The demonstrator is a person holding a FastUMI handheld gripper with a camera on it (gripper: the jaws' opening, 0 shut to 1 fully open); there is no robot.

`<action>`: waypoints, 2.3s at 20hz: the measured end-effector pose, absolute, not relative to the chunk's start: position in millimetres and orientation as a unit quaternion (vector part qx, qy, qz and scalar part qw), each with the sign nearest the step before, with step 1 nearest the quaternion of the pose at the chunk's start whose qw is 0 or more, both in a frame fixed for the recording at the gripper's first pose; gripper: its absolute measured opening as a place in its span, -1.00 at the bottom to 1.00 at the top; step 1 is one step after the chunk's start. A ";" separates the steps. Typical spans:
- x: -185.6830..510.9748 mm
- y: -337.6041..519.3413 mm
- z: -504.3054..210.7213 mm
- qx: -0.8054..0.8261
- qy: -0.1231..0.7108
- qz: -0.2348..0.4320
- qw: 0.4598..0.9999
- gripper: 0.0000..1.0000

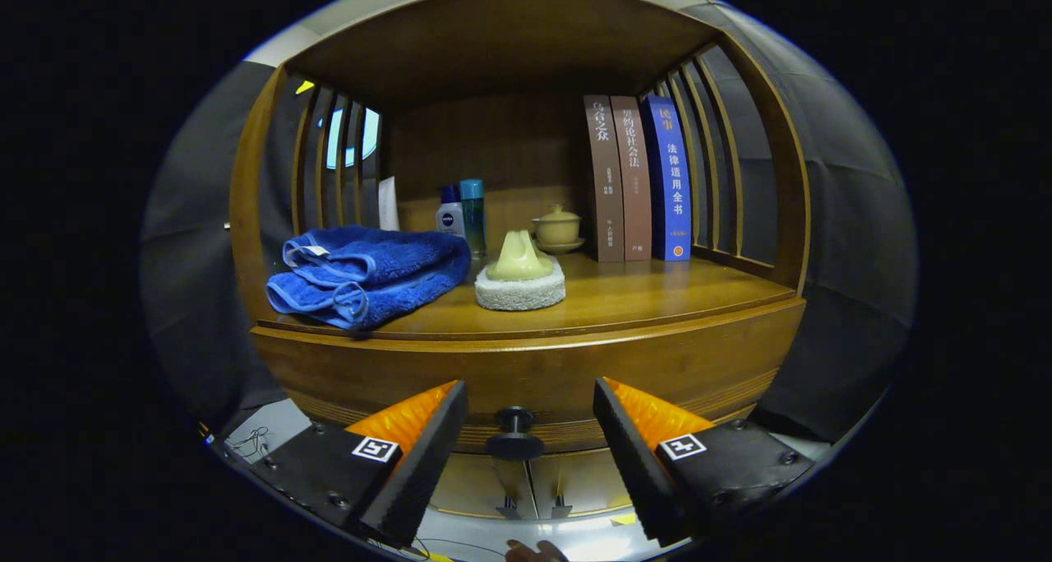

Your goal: Pull open the drawer, take out the items inside it, and place them on the countertop above the cabinet.

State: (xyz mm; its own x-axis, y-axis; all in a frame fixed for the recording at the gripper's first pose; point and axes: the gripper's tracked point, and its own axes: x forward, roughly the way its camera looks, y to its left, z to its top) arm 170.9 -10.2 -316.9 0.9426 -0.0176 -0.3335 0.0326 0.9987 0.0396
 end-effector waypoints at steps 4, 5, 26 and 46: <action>153.7 -3.0 -276.6 0.020 0.151 0.004 0.988 1.00; 148.1 -1.8 -262.6 0.019 0.145 0.007 0.989 1.00; 83.6 12.8 -29.5 0.018 0.045 0.026 0.998 0.97; 68.6 12.3 -21.0 0.018 0.045 0.026 0.998 0.97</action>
